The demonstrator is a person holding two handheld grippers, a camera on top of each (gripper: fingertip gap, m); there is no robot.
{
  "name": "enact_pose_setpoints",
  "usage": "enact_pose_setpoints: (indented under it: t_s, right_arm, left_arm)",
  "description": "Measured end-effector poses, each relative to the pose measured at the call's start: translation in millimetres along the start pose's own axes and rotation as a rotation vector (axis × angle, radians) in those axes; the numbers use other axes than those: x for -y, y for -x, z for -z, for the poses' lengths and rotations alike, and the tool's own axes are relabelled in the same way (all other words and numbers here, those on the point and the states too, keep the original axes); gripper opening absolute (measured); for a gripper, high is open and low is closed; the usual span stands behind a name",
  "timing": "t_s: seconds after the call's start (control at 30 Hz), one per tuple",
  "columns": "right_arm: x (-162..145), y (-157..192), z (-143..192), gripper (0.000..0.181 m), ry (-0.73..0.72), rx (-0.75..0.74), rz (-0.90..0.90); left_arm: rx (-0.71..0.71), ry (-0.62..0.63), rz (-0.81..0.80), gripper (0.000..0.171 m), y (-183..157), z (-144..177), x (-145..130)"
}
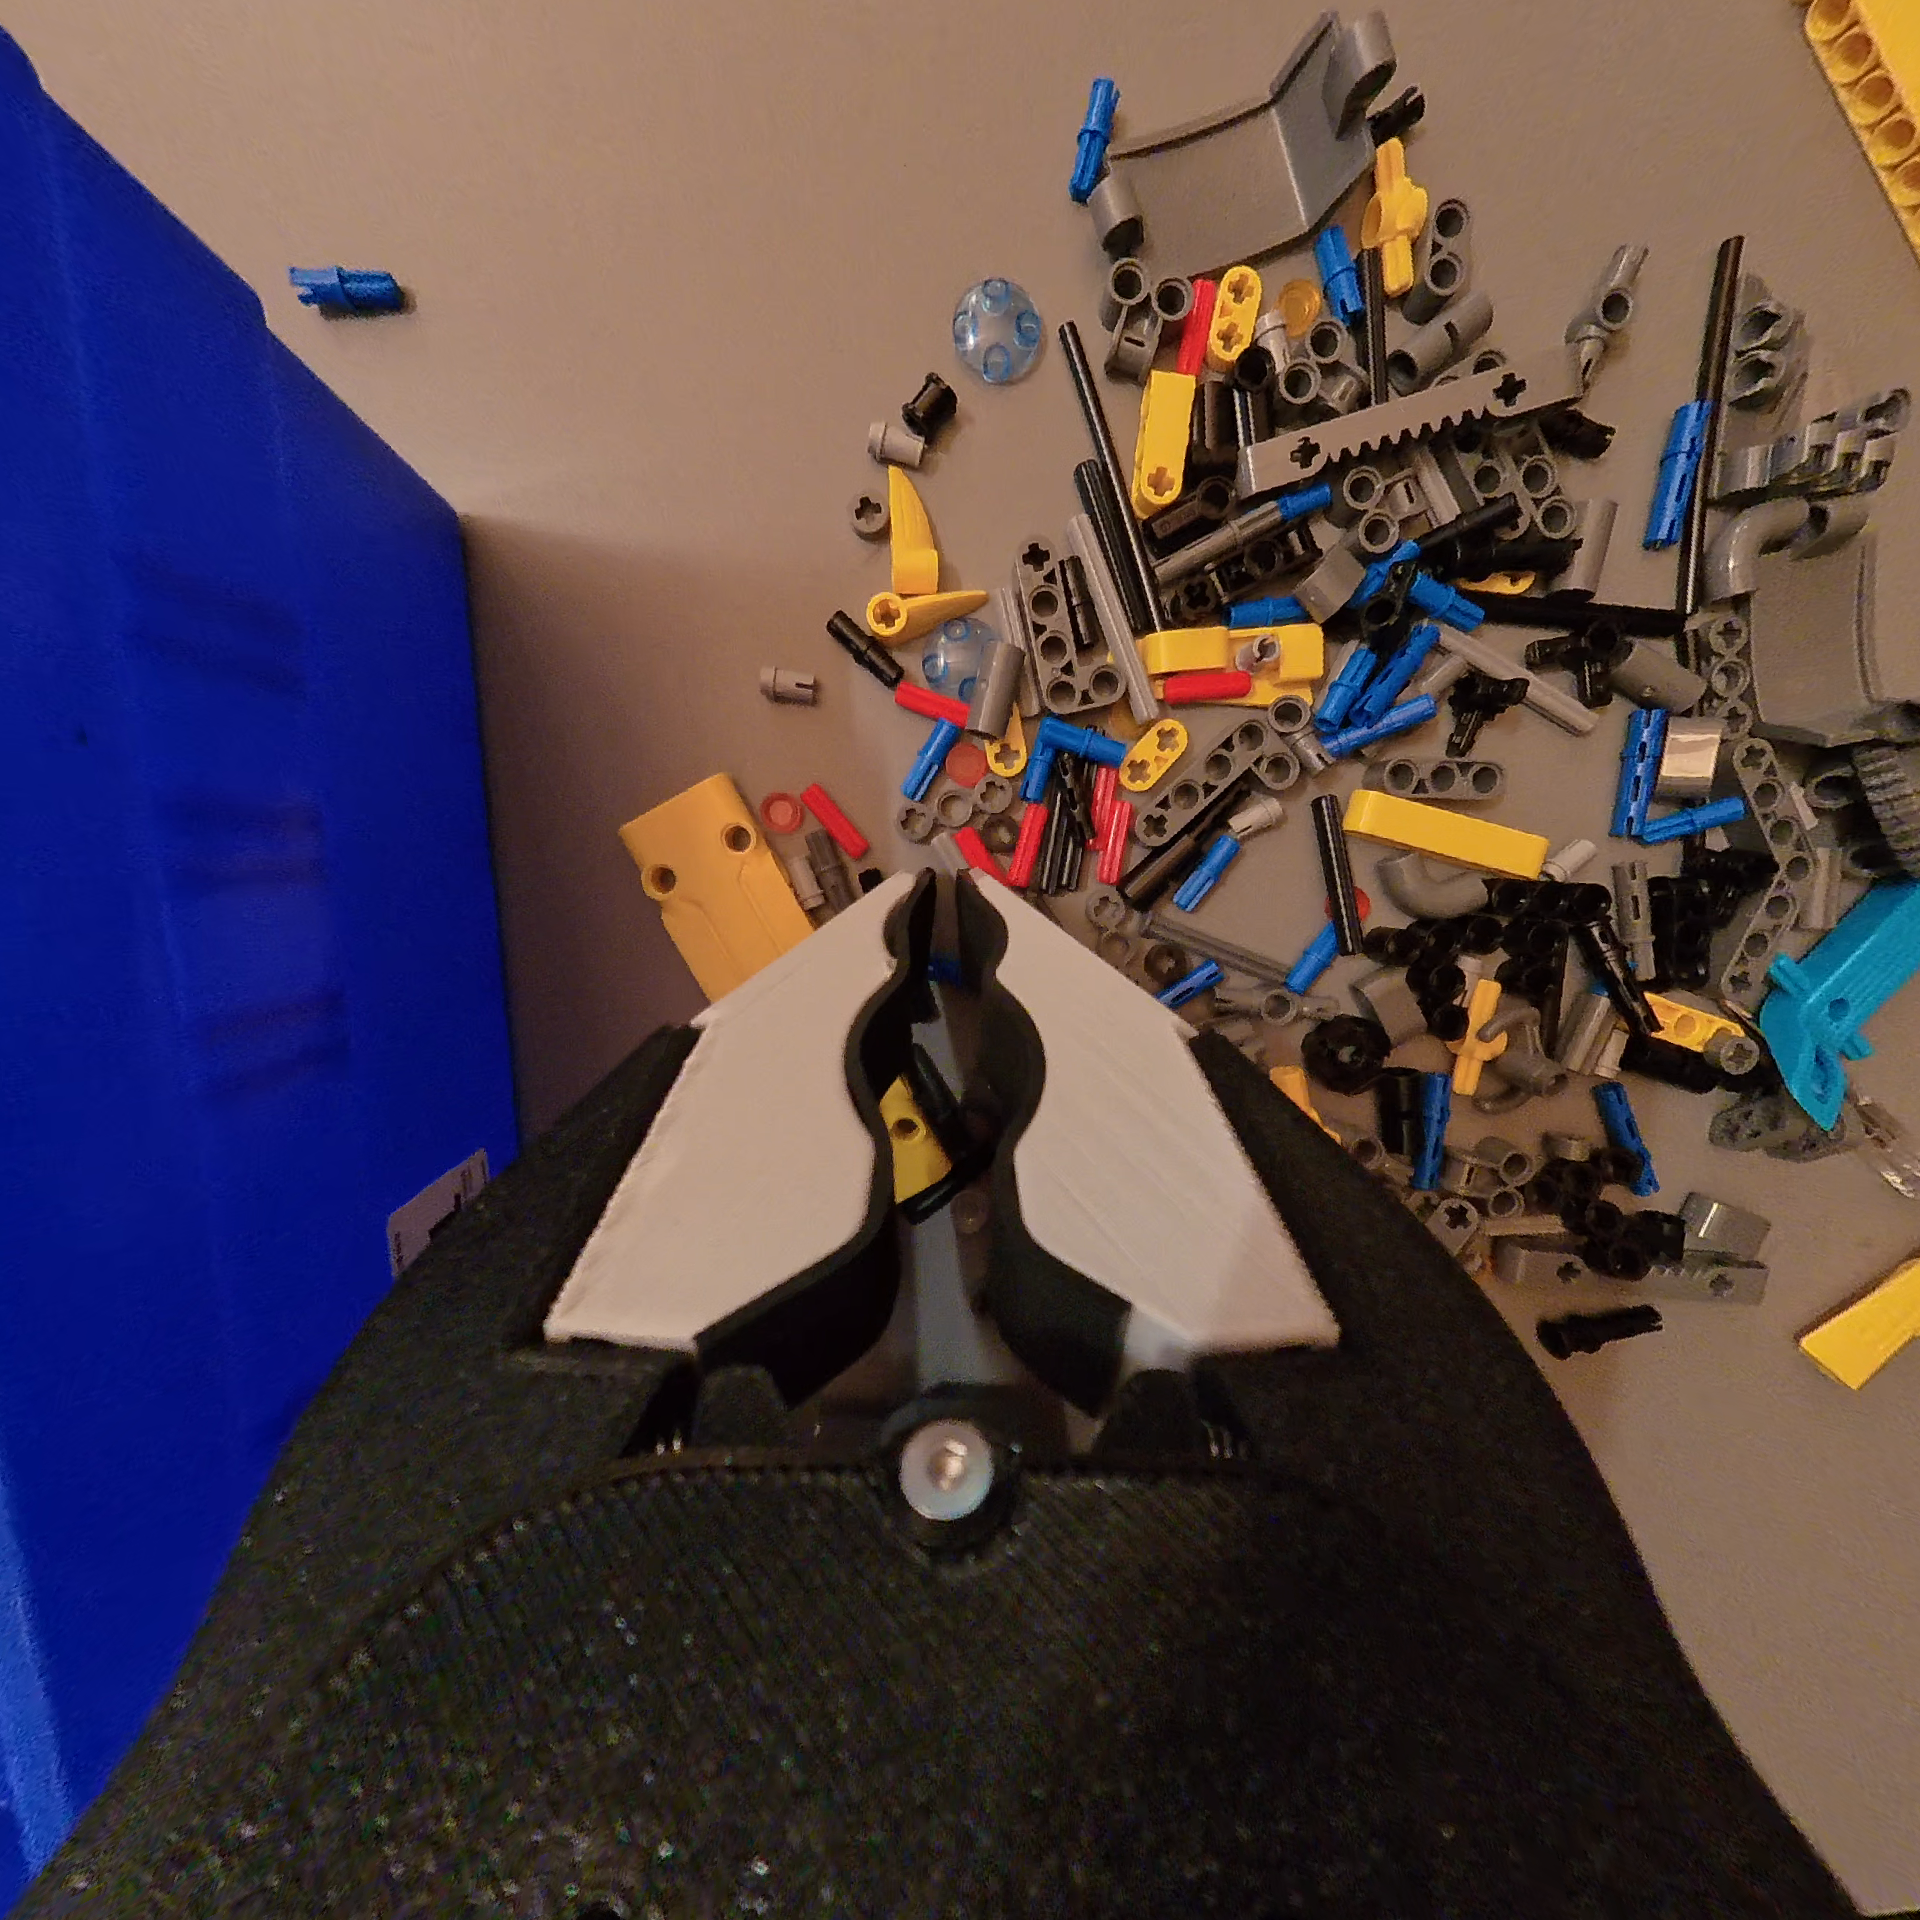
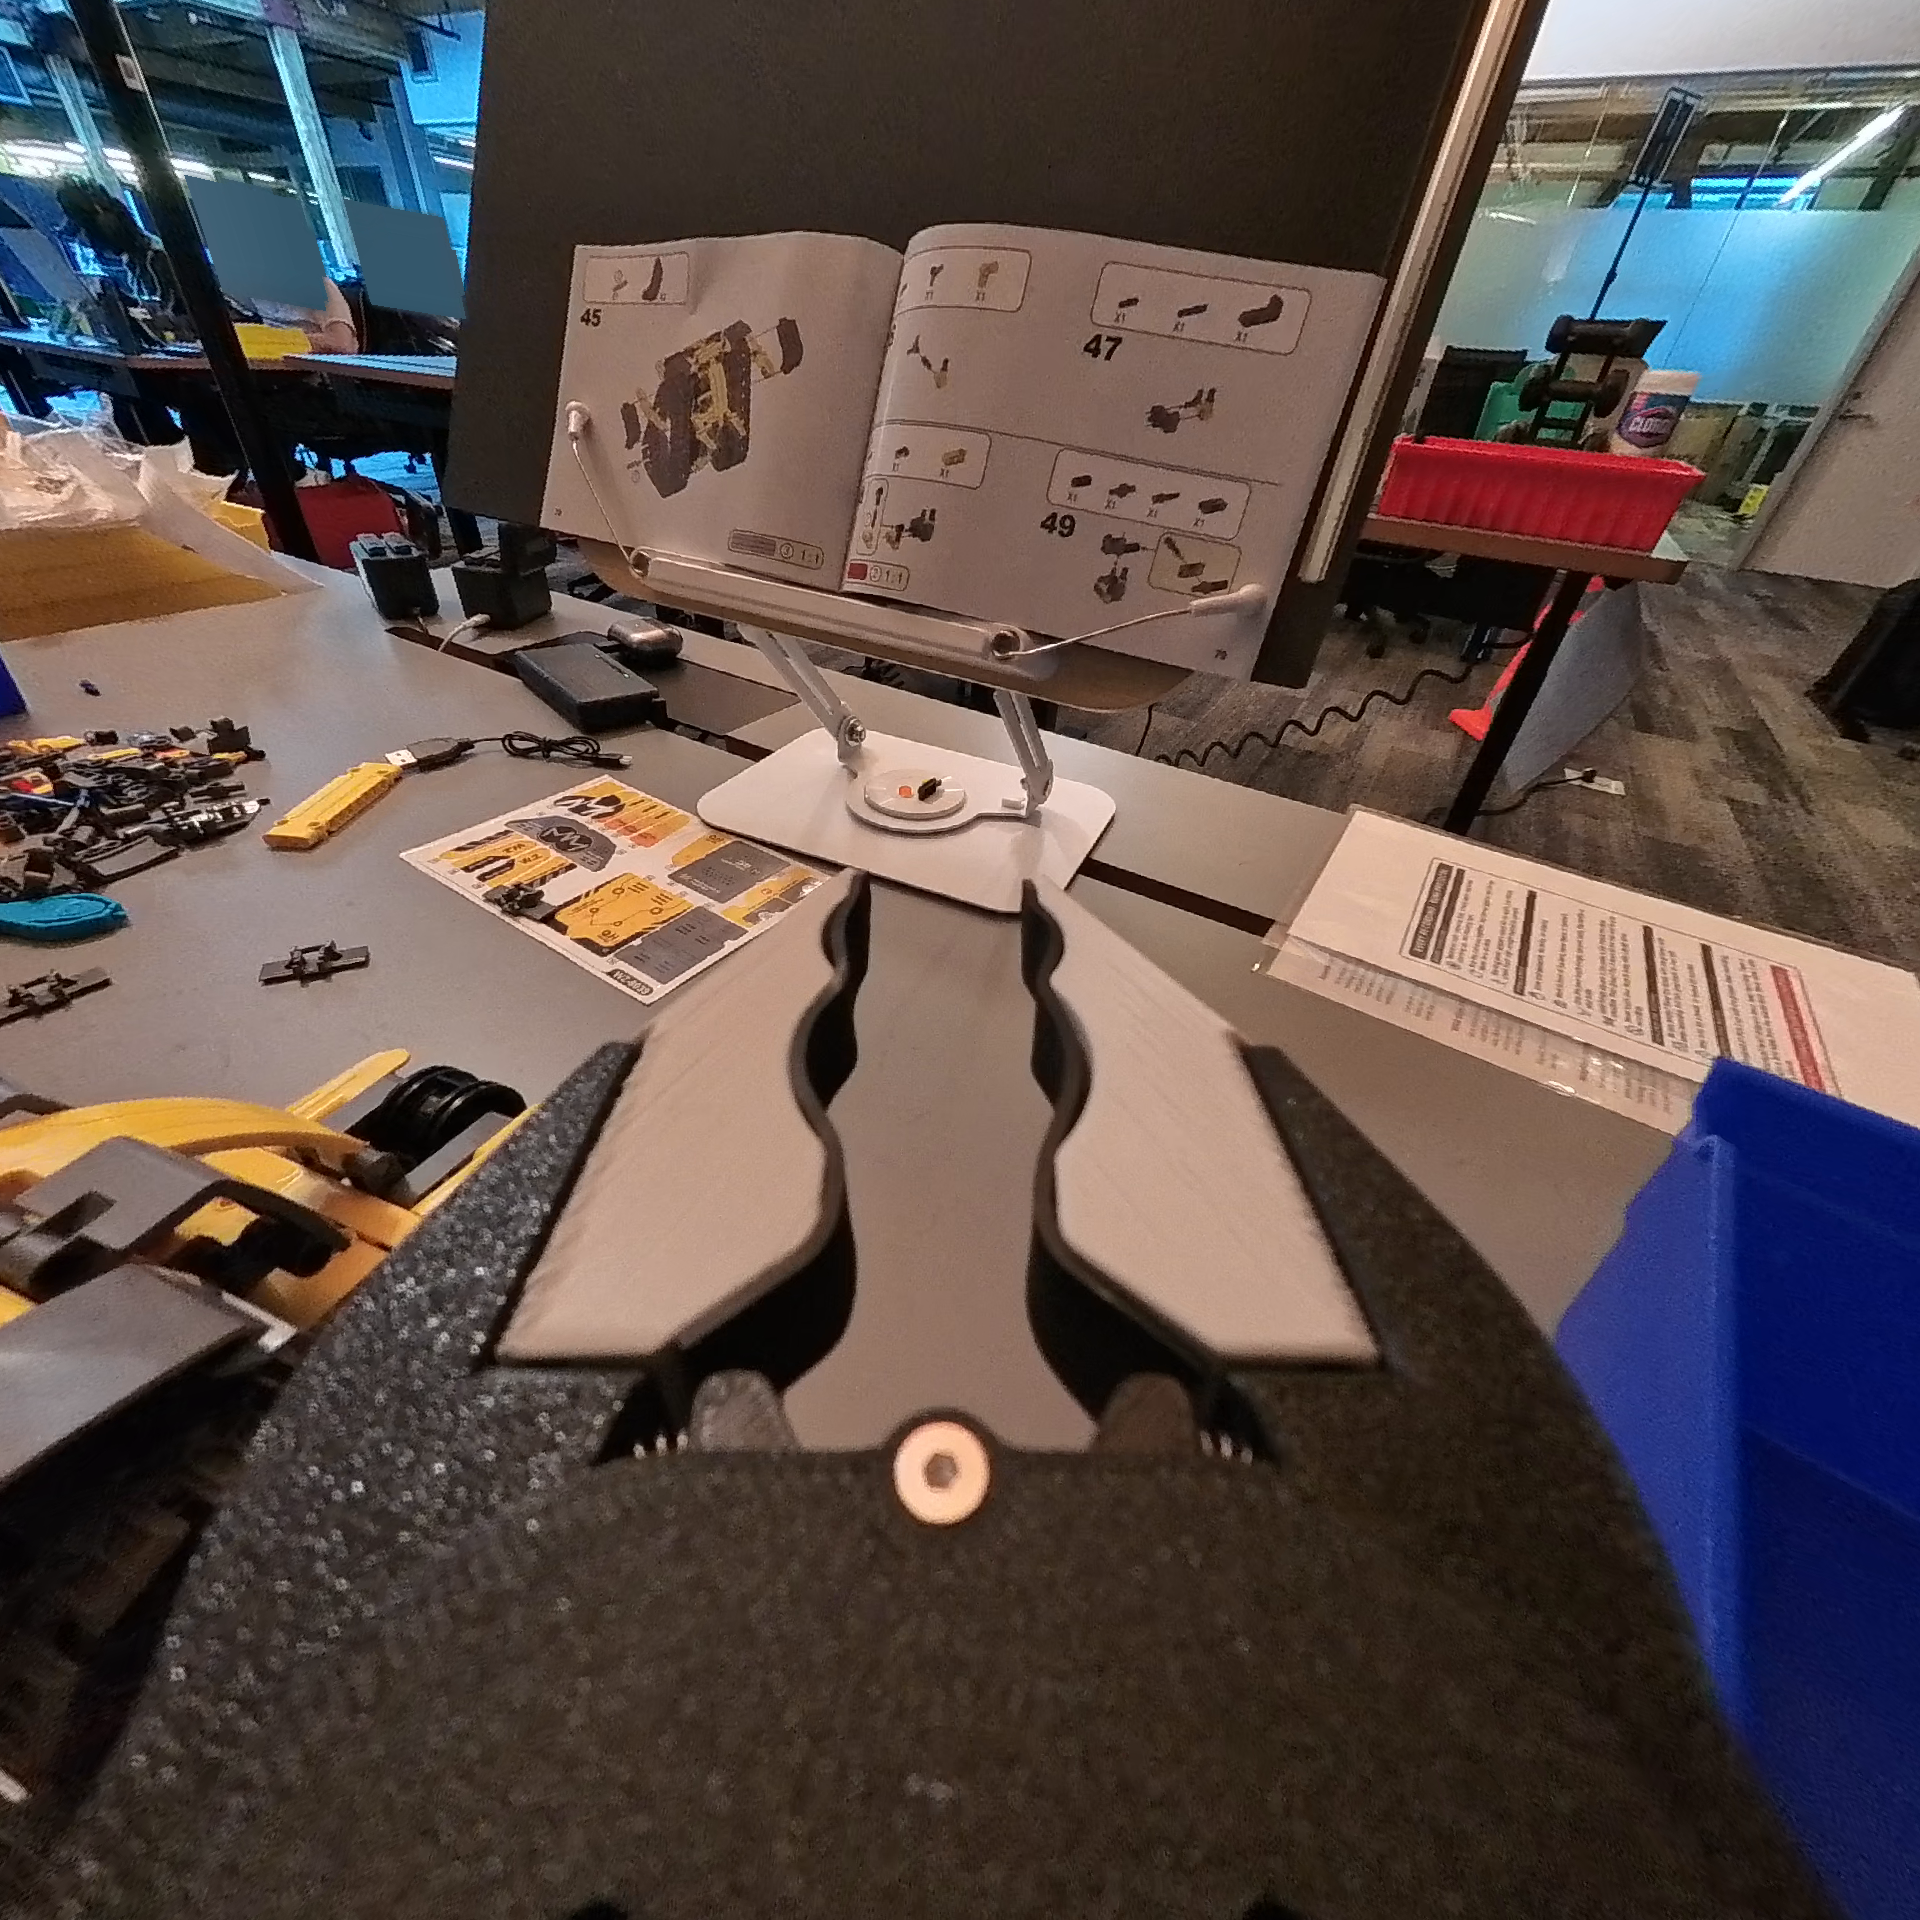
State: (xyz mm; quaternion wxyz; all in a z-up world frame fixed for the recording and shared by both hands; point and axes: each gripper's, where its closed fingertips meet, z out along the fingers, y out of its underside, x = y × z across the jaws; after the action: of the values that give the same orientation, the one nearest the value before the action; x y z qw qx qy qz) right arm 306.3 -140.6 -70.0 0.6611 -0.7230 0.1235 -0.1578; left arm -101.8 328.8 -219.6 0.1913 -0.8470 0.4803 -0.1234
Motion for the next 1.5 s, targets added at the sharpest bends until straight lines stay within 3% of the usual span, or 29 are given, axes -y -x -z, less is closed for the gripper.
enact_pose_setpoints:
  t_s: [1.2,1.37,1.5]
  right_arm:
    - [0.9,-1.7,1.0,0.028,-0.003,-0.007,0.004]
    - [0.6,-0.7,0.6,0.028,0.0,-0.008,0.013]
    - [-0.9,-0.7,-0.2,0.028,0.005,-0.008,0.013]
  left_arm:
    - [0.014,0.04,-0.029,0.001,-0.1,-1.4,-7.5]
    - [0.025,-0.019,-0.036,0.001,-3.2,8.9,-0.8]
    - [0.004,-0.11,-0.064,0.001,-23.1,35.1,12.1]
